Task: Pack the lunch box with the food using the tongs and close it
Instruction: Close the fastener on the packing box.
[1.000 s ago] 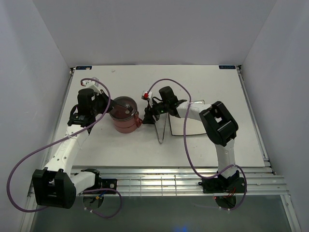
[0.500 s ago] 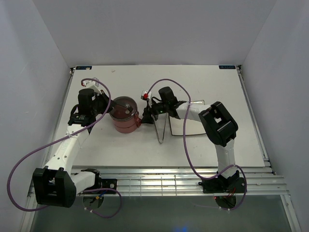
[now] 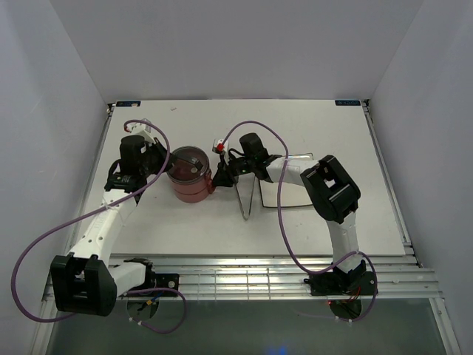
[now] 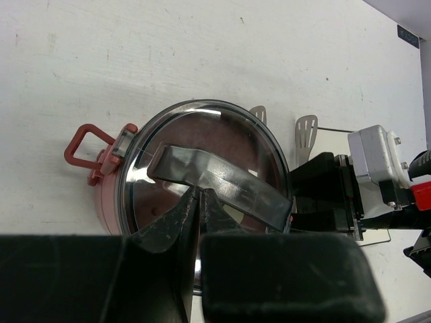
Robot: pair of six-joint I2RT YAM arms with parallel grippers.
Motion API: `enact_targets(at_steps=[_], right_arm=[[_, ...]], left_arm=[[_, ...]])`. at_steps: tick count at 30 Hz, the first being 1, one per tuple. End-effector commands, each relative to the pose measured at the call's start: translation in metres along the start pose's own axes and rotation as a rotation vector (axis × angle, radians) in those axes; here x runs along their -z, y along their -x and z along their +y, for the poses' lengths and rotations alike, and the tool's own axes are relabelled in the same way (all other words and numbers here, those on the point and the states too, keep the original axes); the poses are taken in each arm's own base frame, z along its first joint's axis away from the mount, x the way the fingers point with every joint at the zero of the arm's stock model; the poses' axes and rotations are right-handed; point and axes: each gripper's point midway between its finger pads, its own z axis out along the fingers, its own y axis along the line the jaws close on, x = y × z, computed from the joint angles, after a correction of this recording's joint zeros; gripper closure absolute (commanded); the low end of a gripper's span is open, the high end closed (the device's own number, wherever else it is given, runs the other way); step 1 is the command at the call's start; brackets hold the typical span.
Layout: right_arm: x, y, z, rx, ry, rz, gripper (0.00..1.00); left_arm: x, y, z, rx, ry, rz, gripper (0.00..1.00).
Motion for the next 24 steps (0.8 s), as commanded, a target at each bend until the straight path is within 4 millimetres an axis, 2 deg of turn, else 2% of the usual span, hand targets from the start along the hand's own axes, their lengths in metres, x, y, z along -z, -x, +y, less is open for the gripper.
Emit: enact_targets(at_steps=[1, 6, 11, 24], right_arm=[[-0.006, 0.017, -0.003, 0.065, 0.004, -0.063, 0.67], [-0.005, 0.016, 0.005, 0.084, 0.012, -0.076, 0.82], [-0.003, 0.017, 0.006, 0.095, 0.01, -0.076, 0.91], [-0.008, 0.009, 0.007, 0.134, -0.003, -0.06, 0.92]], left_arm=[[-0.003, -0.003, 0.005, -0.003, 0.023, 0.009, 0.84], [-0.006, -0.001, 0.007, -0.002, 0.035, 0.012, 0.83], [-0.008, -0.001, 0.009, -0.001, 0.045, 0.015, 0.84], [-0.008, -0.001, 0.012, -0.004, 0.064, 0.012, 0.84]])
